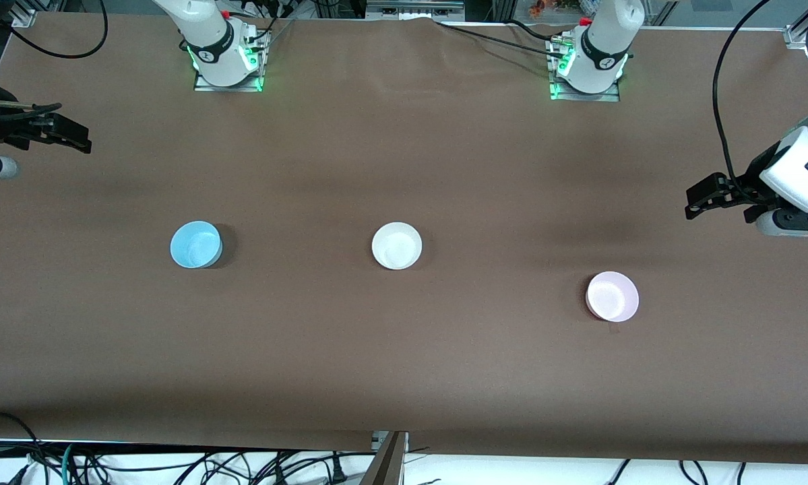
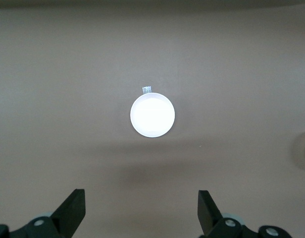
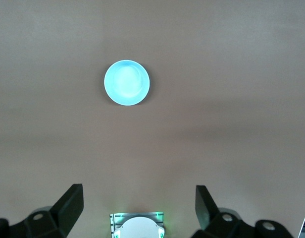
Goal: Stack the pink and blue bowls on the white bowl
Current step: 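Move the left gripper toward the pink bowl while the right gripper starts moving, then lower the left gripper onto the pink bowl while the right gripper reaches blue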
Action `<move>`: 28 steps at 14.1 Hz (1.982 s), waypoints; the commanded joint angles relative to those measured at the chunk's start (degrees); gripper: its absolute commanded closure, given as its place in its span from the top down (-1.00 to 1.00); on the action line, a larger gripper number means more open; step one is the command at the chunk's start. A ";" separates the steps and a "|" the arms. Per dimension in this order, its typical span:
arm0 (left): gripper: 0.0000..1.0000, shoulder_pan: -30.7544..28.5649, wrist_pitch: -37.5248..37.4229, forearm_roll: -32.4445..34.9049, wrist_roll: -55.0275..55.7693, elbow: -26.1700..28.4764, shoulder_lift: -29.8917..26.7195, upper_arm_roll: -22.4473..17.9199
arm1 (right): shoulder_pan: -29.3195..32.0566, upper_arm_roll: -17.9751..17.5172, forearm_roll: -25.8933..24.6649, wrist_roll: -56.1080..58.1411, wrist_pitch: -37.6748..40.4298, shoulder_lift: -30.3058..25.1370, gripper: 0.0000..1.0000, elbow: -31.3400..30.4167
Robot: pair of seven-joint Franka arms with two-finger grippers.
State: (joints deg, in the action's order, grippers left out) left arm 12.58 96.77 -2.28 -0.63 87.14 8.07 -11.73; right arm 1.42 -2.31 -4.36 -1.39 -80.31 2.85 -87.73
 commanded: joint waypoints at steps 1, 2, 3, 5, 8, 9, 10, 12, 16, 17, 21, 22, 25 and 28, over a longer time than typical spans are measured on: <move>1.00 -0.18 0.17 -0.97 -1.99 -0.57 -0.25 -0.13 | 1.13 -1.03 1.19 -0.10 0.24 -0.13 1.00 0.45; 1.00 -0.53 0.08 -1.32 -2.00 -0.66 -0.25 -0.31 | 1.22 -0.94 1.28 -0.10 0.24 -0.12 1.00 0.46; 1.00 -0.71 0.00 -0.89 -2.00 -0.66 -0.16 -0.31 | 1.22 -0.94 1.28 -0.10 0.24 -0.12 1.00 0.46; 1.00 -0.71 0.00 -1.14 -1.13 -0.39 0.27 -0.22 | 1.22 -0.94 1.37 -0.10 0.24 -0.12 1.00 0.46; 1.00 -1.59 0.26 -1.41 -1.21 0.31 2.73 -0.22 | 1.31 -0.94 2.60 0.07 0.15 0.31 1.00 0.72; 1.00 -1.68 0.61 -1.41 -1.30 0.40 4.04 -0.22 | 1.31 -0.85 2.60 0.34 0.15 0.49 1.00 1.16; 0.99 -1.68 1.57 -1.50 -1.82 0.48 5.36 -0.22 | 1.31 -0.85 2.60 0.34 0.15 0.75 1.00 1.25; 0.94 -1.68 4.37 -1.50 -1.92 2.67 6.25 -0.22 | 1.39 -0.85 2.60 0.34 0.15 0.76 1.00 1.25; 0.91 -2.12 16.66 -1.59 -2.09 12.68 6.26 -0.05 | 1.31 -0.76 2.33 -0.36 -1.77 3.21 1.00 1.16; 0.90 -2.12 20.96 -1.59 -2.09 15.75 6.60 -0.05 | 1.39 -0.76 2.60 -0.36 -2.30 4.17 1.00 1.16; 0.89 -2.12 38.46 -3.87 -2.09 26.13 8.53 0.04 | 1.04 -0.94 2.77 -0.54 -2.92 9.09 1.00 1.25; 0.89 -2.03 40.23 -3.96 -2.09 26.32 10.28 0.04 | 1.04 -1.03 2.77 -0.54 -3.71 10.50 1.00 1.34; 0.86 -2.12 47.25 -3.96 -2.00 26.32 15.55 1.01 | 1.22 -0.94 2.77 0.33 -6.08 15.07 1.00 1.25; 0.83 -2.38 53.68 -4.05 -2.00 26.32 19.87 1.45 | 1.66 -0.76 2.86 0.34 -11.17 19.99 1.00 0.99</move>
State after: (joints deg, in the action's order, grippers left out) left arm 10.73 147.62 -4.69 -1.18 114.16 25.63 -10.77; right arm 1.98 -2.55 -2.49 -1.40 -89.48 20.07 -87.64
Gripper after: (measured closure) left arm 0.070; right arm 0.000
